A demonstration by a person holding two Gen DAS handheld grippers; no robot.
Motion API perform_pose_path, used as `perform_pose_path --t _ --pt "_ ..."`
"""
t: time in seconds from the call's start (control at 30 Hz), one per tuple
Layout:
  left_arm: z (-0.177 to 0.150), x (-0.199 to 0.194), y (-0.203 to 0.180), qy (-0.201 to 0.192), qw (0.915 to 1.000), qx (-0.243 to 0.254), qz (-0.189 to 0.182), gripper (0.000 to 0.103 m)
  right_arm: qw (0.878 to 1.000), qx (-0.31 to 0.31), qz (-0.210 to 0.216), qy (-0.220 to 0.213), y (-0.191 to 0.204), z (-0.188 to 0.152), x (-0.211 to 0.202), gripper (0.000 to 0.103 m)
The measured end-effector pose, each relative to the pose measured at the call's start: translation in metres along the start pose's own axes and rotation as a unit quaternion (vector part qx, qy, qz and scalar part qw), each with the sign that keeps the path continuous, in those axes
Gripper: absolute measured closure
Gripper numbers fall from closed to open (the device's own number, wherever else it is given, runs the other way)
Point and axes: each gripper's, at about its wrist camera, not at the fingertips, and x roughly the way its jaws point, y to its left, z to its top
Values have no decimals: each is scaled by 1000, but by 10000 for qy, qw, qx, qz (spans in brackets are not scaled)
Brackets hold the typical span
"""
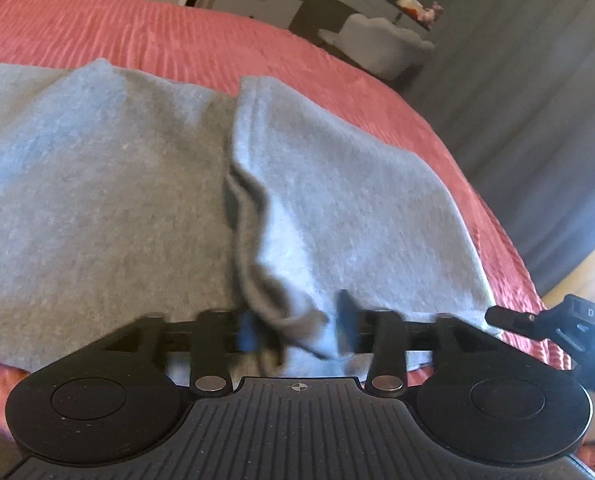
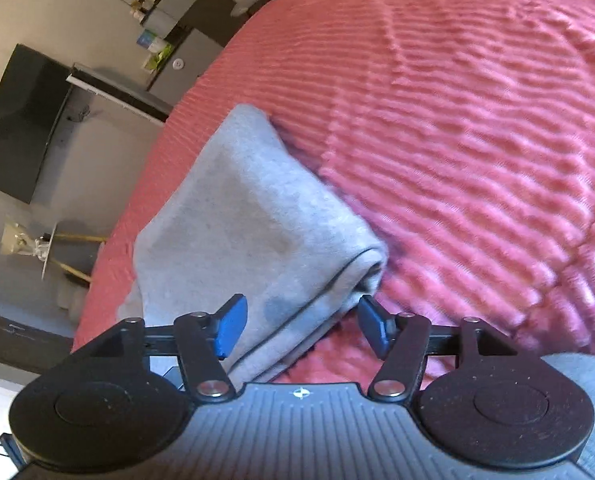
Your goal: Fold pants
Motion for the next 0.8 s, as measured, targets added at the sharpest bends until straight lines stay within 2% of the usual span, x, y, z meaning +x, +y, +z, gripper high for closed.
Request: perform_pose_path --t 0.03,0.07,0.1,0.17,0.23,0.27,0.3,0.4,0.47,0.57,0.63,0.67,0.7,0.73,0.77,0.8 --pt "0 2 -2 -4 10000 19 -28 35 9999 73 90 -45 -3 1 -1 41" --pt "0 5 -4 6 10000 50 -43 34 9993 181 294 -125 -7 2 -3 41" --pt "-1 9 -6 54 9999 82 -55 34 9985 250 445 -196 -10 4 -3 42" --pt "-2 17 -7 122 9998 125 -71 40 9973 342 587 -289 -12 7 -1 51" --pt "-2 22 -5 201 9997 153 33 63 9976 297 527 -344 -11 9 3 66" --pt "-2 23 -3 209 9997 97 2 66 9982 310 409 -317 -10 10 8 71" --pt "-1 22 0 195 9998 -19 -68 74 9985 357 309 -259 -11 12 13 77" --pt "-1 17 8 158 9994 -203 -241 80 9966 709 393 -155 -18 17 24 88" --pt "-2 9 5 19 9998 13 -222 82 9964 623 508 -252 -15 17 23 89" --pt "-5 -11 -3 -331 9989 319 -71 83 9963 -281 609 -530 9 7 8 90" --pt "-5 -21 -2 -408 9989 235 33 82 9935 -494 897 -491 18 2 -1 90" --pt "-5 -19 1 -300 9994 103 118 80 9933 -465 971 -426 19 1 -4 90" --pt "-6 -12 3 -95 9996 20 263 77 9942 -458 897 -368 18 2 -3 90" --pt "-9 -1 4 208 9986 11 479 70 9962 -527 627 -312 18 2 0 89" --pt "-10 6 5 323 9976 0 608 70 9980 -560 149 -236 16 3 8 87" --pt "-11 7 4 307 9974 23 649 70 9985 -474 -274 -59 11 4 18 79"
